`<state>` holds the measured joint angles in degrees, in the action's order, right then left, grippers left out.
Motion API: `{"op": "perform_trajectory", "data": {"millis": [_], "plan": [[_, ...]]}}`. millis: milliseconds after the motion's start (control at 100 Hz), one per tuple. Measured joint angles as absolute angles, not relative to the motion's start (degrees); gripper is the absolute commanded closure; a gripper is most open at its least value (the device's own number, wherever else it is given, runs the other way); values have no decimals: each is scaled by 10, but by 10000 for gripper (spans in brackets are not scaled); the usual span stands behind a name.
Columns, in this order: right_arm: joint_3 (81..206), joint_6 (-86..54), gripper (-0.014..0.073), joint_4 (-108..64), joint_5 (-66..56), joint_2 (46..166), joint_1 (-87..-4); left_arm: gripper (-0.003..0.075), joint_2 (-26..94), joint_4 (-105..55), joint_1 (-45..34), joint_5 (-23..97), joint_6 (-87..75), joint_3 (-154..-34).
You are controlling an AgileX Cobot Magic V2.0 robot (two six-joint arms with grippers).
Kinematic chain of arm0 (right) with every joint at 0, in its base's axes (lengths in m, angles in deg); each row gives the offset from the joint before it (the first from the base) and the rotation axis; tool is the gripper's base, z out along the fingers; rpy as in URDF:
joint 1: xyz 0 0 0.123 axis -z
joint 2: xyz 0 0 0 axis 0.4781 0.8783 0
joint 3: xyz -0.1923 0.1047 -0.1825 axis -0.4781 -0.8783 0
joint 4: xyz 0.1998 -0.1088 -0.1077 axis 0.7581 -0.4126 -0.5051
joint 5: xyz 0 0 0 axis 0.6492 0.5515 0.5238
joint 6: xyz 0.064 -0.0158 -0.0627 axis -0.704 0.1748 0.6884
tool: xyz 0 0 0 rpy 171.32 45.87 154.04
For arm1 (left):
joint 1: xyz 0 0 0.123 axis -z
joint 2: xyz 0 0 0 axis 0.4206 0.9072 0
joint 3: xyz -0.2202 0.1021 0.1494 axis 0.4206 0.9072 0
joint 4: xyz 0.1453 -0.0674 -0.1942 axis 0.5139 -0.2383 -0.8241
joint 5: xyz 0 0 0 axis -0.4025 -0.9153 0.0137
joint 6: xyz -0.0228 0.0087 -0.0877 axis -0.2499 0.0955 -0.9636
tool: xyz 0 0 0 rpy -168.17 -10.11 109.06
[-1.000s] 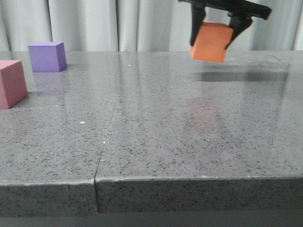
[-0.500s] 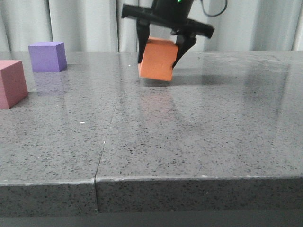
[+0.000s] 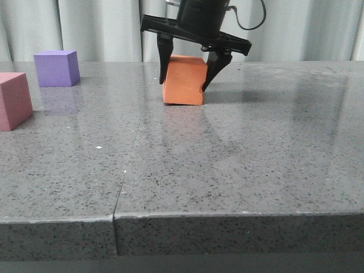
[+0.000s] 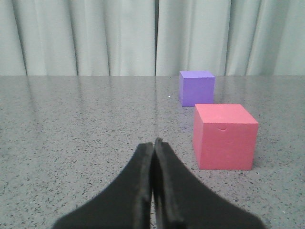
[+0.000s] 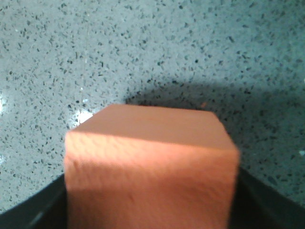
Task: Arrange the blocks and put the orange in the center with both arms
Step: 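Set the orange cube down, open the right gripper and raise it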
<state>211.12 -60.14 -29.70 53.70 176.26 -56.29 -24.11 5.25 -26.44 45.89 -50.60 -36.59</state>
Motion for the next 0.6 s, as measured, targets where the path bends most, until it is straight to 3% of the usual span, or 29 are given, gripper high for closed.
{"op": "perform_trajectory", "data": {"millis": [600], "plan": [[2186, -600, -8, -294, 538, 1755, -563, 741, -241, 53, -264, 459, -506, -366]]}}
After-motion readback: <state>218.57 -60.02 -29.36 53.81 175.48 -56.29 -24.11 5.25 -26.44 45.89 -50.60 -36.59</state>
